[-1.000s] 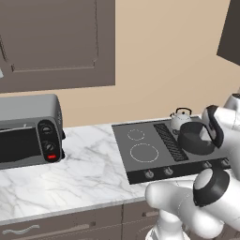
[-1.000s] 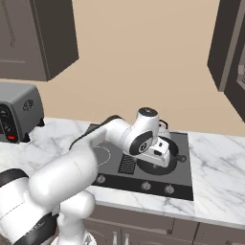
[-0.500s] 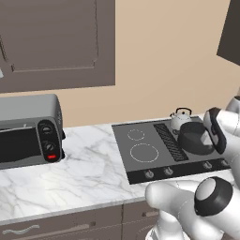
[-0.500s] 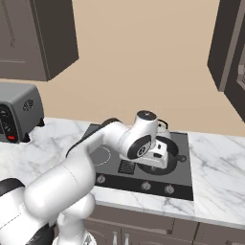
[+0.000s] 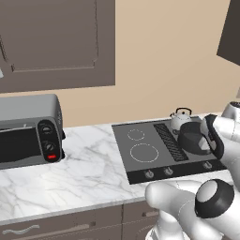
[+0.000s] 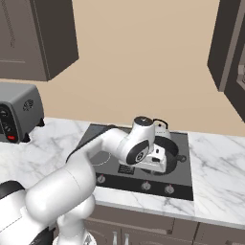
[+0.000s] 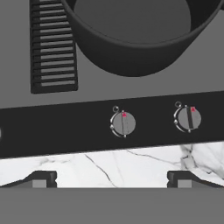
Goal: Pick the kettle from the cabinet and place it on a stove burner. Then pick the pot from the counter and place it on another stove burner. Finally, turn both burners on.
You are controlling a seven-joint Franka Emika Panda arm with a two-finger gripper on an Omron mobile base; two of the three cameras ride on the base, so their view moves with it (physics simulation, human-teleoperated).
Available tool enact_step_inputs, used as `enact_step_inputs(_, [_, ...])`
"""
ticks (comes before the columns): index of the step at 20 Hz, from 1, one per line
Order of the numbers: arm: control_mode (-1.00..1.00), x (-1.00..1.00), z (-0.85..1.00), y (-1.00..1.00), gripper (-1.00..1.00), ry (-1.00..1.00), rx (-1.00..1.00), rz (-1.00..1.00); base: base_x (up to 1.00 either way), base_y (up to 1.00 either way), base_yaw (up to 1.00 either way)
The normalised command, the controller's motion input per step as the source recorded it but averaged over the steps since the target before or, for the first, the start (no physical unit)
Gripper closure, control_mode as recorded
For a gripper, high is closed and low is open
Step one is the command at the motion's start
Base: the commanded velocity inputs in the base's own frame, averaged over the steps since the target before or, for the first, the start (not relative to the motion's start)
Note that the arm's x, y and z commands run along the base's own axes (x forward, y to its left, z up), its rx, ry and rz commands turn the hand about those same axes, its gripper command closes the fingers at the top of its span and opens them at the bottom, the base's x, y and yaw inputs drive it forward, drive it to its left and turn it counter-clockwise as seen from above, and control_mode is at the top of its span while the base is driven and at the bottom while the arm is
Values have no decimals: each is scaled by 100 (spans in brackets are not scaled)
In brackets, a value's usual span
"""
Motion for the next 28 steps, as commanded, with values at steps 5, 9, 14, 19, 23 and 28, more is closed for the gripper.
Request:
enact_step_inputs(5, [-100,0,-21,-1,-100,0,0,0,0,0,0])
enact_step_inputs(9, [-100,0,-10,-7,-100,0,0,0,0,0,0])
enact_step_inputs(14, [-100,0,-10,-5,-100,0,0,0,0,0,0])
enact_step_inputs(19, [-100,0,-15,-2,-100,0,0,0,0,0,0])
enact_step_inputs(23, [-100,0,-16,0,-100,0,0,0,0,0,0])
enact_step_inputs(28, [-100,2,-13,0,-100,0,0,0,0,0,0])
